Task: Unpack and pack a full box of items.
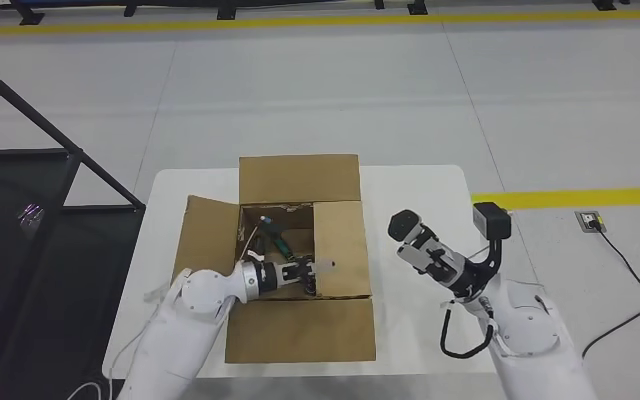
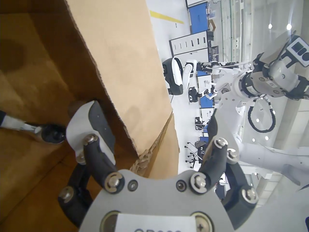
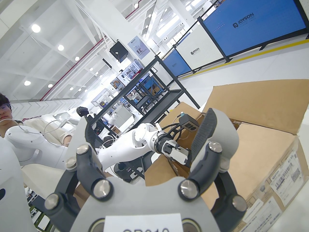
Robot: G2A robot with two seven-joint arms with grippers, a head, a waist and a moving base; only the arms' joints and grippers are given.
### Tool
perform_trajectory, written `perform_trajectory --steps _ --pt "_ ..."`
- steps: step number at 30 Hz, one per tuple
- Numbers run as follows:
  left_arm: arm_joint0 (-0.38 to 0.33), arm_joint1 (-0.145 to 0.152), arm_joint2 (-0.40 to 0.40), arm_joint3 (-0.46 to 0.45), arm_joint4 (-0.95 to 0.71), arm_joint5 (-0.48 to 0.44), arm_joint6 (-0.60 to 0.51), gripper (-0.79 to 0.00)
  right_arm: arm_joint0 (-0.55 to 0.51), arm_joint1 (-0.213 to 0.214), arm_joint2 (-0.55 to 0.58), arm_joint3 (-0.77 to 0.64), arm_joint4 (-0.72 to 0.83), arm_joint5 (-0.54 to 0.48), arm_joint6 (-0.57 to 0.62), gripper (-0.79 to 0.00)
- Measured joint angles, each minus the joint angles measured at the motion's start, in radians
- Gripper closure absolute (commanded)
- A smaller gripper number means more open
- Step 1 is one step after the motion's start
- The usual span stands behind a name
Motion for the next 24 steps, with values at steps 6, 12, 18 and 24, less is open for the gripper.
perform_trajectory --steps 6,12,18,24 --pt "-0.020 -0.009 0.021 0.054 -0.088 -0.063 0.001 -0.785 -0.001 0.007 0.003 -0.013 0.000 0.009 -0.005 -0.785" --pt "-0.017 -0.004 0.011 0.039 -0.108 -0.088 -0.003 -0.785 0.002 0.012 -0.005 -0.017 -0.001 0.012 -0.011 -0.785" --pt "-0.006 0.000 0.006 -0.033 -0.124 -0.083 0.016 -0.785 0.008 0.016 -0.012 -0.013 0.002 0.005 -0.021 -0.785" --pt "-0.013 -0.011 0.041 -0.119 -0.131 -0.044 0.093 -0.785 -0.010 0.022 0.004 -0.021 0.012 -0.014 -0.046 -0.785"
